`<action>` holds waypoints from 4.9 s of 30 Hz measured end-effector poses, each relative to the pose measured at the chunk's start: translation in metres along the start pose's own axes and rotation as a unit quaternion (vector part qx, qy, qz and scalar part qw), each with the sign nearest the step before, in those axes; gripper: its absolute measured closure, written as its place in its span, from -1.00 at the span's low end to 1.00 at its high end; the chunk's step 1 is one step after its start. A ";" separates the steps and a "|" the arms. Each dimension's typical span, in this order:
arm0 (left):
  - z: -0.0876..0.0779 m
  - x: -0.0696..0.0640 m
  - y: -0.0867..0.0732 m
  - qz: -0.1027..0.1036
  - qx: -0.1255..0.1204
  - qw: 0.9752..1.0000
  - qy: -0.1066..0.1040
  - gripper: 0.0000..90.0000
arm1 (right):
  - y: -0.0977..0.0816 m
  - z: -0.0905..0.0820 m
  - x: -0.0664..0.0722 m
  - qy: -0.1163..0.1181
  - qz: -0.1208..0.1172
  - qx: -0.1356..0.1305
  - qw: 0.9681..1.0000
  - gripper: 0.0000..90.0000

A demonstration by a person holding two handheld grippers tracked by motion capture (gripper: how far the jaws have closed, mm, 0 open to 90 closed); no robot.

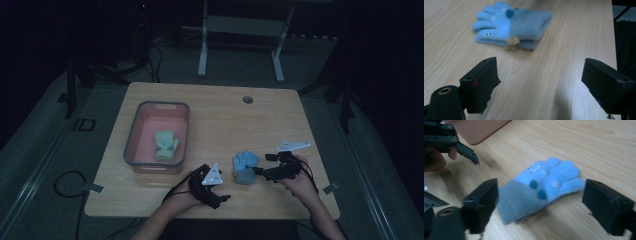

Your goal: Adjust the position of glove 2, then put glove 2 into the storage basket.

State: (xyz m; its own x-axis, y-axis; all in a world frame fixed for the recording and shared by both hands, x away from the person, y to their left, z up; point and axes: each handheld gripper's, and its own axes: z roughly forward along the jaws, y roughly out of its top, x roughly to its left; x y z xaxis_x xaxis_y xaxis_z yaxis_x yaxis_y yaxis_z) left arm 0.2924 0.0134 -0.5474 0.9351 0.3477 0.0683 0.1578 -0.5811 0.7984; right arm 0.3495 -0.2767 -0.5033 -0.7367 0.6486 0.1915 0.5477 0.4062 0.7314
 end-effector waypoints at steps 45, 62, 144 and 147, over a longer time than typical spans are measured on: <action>0.076 0.005 0.043 0.121 0.053 0.991 0.002 -0.06 | 0.002 0.065 -0.038 -0.037 -0.003 0.043 0.998 -0.24; 0.076 0.015 0.048 0.091 0.061 0.994 0.006 0.59 | 0.004 0.070 -0.029 0.006 0.008 0.051 0.999 0.61; -0.124 0.091 0.041 0.080 0.125 0.979 0.141 0.70 | 0.201 0.137 0.088 0.093 -0.065 -0.015 0.993 0.83; -0.133 0.095 0.032 0.077 0.132 0.977 0.147 0.70 | 0.207 0.147 0.097 0.096 -0.071 -0.012 0.993 0.83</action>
State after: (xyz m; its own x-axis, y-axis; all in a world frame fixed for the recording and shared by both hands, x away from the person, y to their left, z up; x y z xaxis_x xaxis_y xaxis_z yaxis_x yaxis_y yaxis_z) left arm 0.3441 0.1258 -0.4363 0.8292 0.4146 0.3747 0.1351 -0.7993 0.5855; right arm 0.4497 -0.0352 -0.4291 -0.8691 0.4507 0.2038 0.4247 0.4685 0.7747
